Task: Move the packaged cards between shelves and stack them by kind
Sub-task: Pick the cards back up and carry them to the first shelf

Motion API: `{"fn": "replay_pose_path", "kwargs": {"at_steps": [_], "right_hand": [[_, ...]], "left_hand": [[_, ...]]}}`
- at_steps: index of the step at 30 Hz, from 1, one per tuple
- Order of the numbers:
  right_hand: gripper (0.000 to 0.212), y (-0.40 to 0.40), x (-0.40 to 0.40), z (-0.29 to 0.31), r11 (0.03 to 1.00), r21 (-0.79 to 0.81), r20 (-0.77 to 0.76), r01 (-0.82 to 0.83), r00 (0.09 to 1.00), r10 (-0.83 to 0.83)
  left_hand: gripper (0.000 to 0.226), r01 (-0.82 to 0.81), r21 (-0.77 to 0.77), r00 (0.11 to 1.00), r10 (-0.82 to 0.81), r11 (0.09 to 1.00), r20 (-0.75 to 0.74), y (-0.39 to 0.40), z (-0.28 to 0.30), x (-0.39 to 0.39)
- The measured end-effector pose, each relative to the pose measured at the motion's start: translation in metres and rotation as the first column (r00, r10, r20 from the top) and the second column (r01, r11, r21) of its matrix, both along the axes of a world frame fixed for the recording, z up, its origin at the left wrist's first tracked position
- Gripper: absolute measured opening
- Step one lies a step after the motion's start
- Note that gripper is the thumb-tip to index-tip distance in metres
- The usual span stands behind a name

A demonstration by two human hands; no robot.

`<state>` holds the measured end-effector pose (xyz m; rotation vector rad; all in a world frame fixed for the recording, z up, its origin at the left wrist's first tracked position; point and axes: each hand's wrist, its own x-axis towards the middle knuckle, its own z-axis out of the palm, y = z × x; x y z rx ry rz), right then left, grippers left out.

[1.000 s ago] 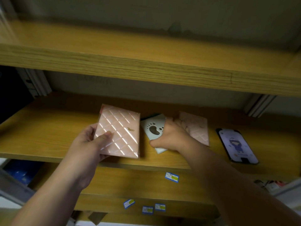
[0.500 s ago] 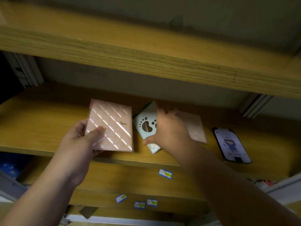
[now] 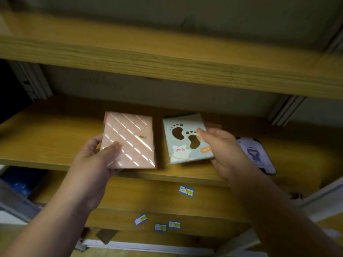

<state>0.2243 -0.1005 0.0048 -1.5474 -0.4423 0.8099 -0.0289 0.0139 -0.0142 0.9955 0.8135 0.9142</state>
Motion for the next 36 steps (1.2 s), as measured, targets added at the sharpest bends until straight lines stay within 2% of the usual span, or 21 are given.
{"fn": "replay_pose_path", "kwargs": {"at_steps": [2,7,10,14,16,21,26,29,32,34,36], "right_hand": [[0.011,-0.025,0.005,0.000,0.995,0.044,-0.123,0.086,0.989,-0.080],[0.013,-0.098,0.018,0.004,0.976,0.090,-0.096,0.199,0.977,-0.190],[0.013,-0.149,0.029,0.013,0.958,0.113,-0.205,0.264,0.949,-0.238],[0.022,-0.224,0.041,0.020,0.981,0.125,-0.287,0.149,0.952,-0.108],[0.025,-0.261,0.045,0.024,0.982,0.172,-0.281,0.074,0.959,-0.023],[0.018,-0.357,0.069,0.031,0.952,0.306,-0.267,-0.030,0.957,0.116],[0.022,-0.445,0.110,0.039,0.935,0.351,-0.231,-0.042,0.964,0.130],[0.030,-0.485,0.139,0.043,0.928,0.372,-0.246,0.030,0.967,0.067],[0.039,-0.516,0.169,0.042,0.924,0.362,-0.265,0.125,0.964,-0.027],[0.035,-0.535,0.188,0.037,0.927,0.319,-0.245,0.196,0.962,-0.119],[0.020,-0.553,0.206,0.028,0.895,0.313,-0.239,0.318,0.938,-0.249]], "left_hand": [[0.036,0.021,0.023,0.999,-0.020,1.000,-0.032,-0.015,0.005,0.005],[0.030,0.067,0.075,0.992,-0.058,0.995,-0.109,-0.073,0.015,0.033],[0.026,0.089,0.084,0.990,-0.078,0.992,-0.117,-0.116,0.021,0.059],[0.038,0.102,0.111,0.989,-0.089,0.989,-0.120,-0.181,0.021,0.093],[0.043,0.087,0.109,0.990,-0.073,0.990,-0.123,-0.213,0.021,0.108],[0.019,0.087,0.126,0.990,-0.072,0.988,-0.124,-0.297,0.019,0.144],[0.021,0.149,0.143,0.982,-0.129,0.979,-0.135,-0.372,0.025,0.184],[0.017,0.246,0.129,0.963,-0.227,0.961,-0.146,-0.406,0.025,0.214],[0.027,0.342,0.107,0.933,-0.324,0.934,-0.160,-0.433,0.028,0.252],[0.034,0.406,0.090,0.905,-0.386,0.910,-0.178,-0.448,0.029,0.278],[0.035,0.445,0.086,0.887,-0.425,0.891,-0.183,-0.459,0.028,0.304]]}}
